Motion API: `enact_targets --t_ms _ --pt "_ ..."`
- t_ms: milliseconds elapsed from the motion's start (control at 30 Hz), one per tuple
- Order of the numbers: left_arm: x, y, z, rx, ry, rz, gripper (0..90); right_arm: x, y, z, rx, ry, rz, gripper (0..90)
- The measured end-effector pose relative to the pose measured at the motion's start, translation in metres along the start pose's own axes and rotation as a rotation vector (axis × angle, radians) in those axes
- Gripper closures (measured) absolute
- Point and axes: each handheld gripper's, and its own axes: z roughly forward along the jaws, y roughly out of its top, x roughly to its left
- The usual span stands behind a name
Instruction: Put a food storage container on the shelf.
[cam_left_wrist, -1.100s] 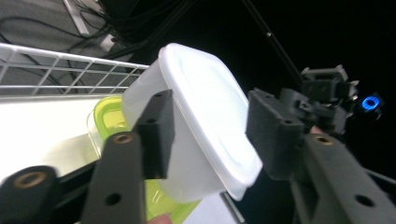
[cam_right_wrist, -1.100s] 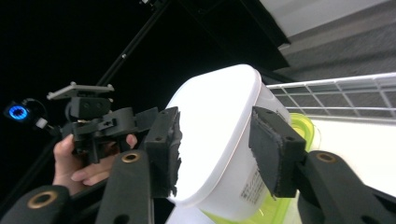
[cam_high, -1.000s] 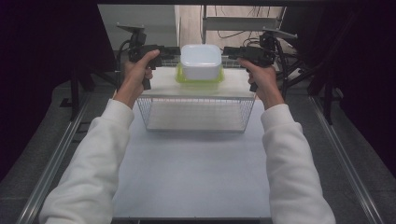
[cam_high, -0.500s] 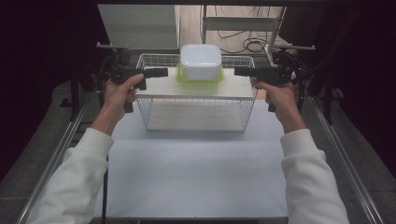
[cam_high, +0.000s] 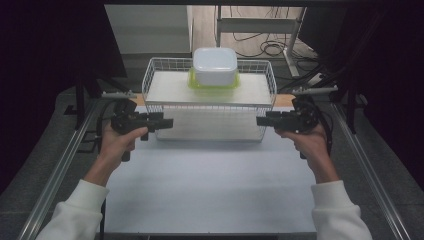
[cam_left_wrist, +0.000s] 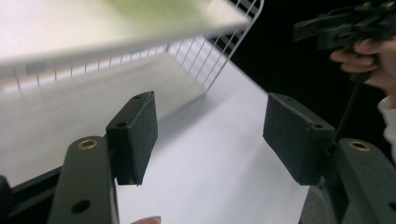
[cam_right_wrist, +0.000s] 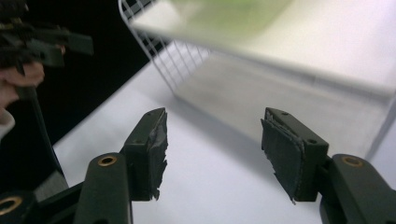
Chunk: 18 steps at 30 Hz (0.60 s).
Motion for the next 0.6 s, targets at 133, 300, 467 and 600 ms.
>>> enact_targets --t_ms 133,300,467,600 --pt "-0.001 -0.029 0.002 0.022 0.022 0.002 34.7 0.007 -0.032 0.001 0.046 -0.032 -0.034 39.5" --pt "-0.001 -0.063 0.004 0.047 0.052 -0.005 34.5 0.007 -0.073 0.008 0.099 -0.033 -0.041 37.7" --pt "0.001 -0.083 0.005 0.069 0.066 -0.015 34.2 0.0 -0.1 0.018 0.13 -0.034 -0.023 36.6" --pt "0.0 -0.096 0.005 0.069 0.094 -0.012 33.6 -0.005 -0.117 0.026 0.151 -0.03 -0.009 33.9"
